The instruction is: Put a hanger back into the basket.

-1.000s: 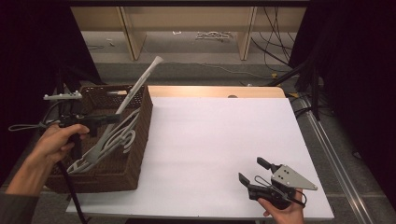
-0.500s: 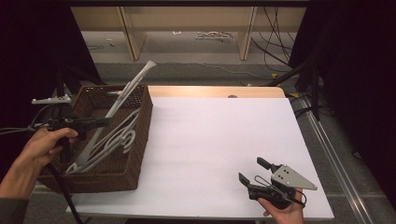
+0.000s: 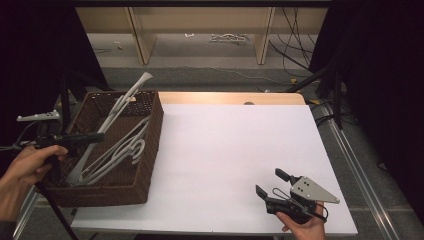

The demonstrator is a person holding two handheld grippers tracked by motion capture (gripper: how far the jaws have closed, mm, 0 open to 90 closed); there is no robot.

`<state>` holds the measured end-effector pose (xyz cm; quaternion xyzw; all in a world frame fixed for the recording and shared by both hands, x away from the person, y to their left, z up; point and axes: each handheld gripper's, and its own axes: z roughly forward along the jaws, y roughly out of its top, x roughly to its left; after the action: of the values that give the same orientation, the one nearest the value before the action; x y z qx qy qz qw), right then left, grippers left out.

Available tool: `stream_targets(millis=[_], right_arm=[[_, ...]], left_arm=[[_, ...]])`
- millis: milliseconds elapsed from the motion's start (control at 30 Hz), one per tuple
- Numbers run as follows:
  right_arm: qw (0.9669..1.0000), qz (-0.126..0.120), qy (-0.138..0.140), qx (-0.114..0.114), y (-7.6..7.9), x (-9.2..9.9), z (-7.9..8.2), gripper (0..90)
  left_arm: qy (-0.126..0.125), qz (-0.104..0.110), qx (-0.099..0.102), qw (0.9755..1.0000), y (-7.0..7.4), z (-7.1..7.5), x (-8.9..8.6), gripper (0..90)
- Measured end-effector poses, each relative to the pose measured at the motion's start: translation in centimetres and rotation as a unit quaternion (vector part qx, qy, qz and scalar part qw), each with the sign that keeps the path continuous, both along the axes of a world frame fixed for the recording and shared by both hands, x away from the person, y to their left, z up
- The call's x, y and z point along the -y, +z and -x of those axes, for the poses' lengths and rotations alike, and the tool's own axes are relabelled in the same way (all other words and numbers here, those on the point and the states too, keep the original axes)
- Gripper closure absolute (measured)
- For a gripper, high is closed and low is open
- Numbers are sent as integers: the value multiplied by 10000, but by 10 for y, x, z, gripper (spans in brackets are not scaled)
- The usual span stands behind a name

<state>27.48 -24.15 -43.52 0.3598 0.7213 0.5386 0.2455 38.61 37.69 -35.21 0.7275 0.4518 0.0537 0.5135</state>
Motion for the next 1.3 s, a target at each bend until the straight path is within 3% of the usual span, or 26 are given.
stream_targets(millis=[400,433,500,833,1033,1167,1300], right_arm=[[10000,15,-11,-4,0,0,0,187],[10000,-75,11,28,-1,-2,-1,187],[10000,23,-15,-3,0,0,0,187],[10000,34,-27,2,0,1,0,187],[10000,26,-10,1,0,0,0,187],[10000,5,-14,-34,0,0,0,187],[10000,24,-2,-1,0,0,0,187]], left_arm=[[-146,-160,-40,9998,-18,14,-14,818],[-164,-185,-53,9997,-18,14,-15,818],[-171,-199,-76,9996,-19,14,-14,818],[-241,-588,-301,9975,-28,7,-3,817],[-347,-947,-517,9936,-34,1,4,816],[-455,-1189,-672,9896,-40,-2,8,815],[-451,-1309,-702,9879,-41,-3,10,813]])
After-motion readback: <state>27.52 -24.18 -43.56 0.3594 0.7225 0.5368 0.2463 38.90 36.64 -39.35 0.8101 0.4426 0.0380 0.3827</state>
